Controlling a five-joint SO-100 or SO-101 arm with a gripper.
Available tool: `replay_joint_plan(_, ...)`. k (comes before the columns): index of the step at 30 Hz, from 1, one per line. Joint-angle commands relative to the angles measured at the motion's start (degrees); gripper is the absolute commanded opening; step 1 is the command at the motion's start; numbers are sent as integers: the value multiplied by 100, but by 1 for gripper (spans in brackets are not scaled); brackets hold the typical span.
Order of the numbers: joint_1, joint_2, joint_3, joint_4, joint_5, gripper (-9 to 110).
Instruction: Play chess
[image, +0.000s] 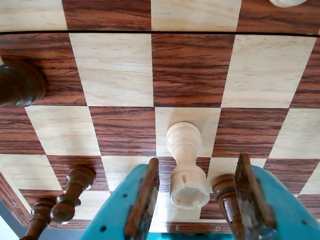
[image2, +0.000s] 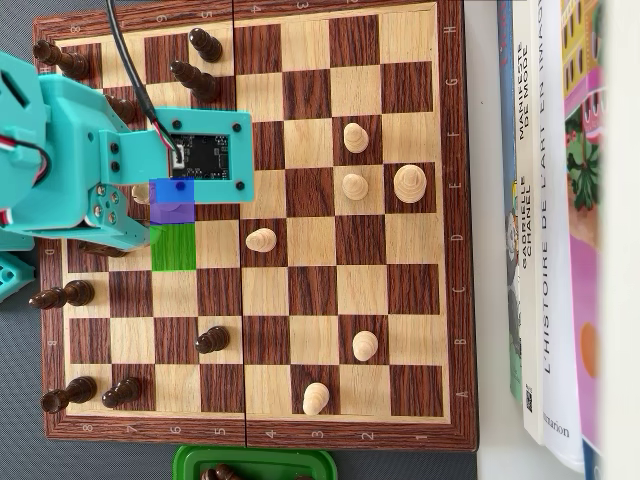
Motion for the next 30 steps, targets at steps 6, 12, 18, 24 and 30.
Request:
replay_joint_plan(6, 53, 18, -26, -44, 35, 17)
replay_joint_plan(12, 62, 18, -18, -44, 35, 16)
replay_joint_plan(18, 62, 18, -18, -44, 35, 16)
replay_joint_plan(24, 149, 18, -18, -44, 0, 16)
replay_joint_plan(30, 158, 26, -18, -44, -26, 16)
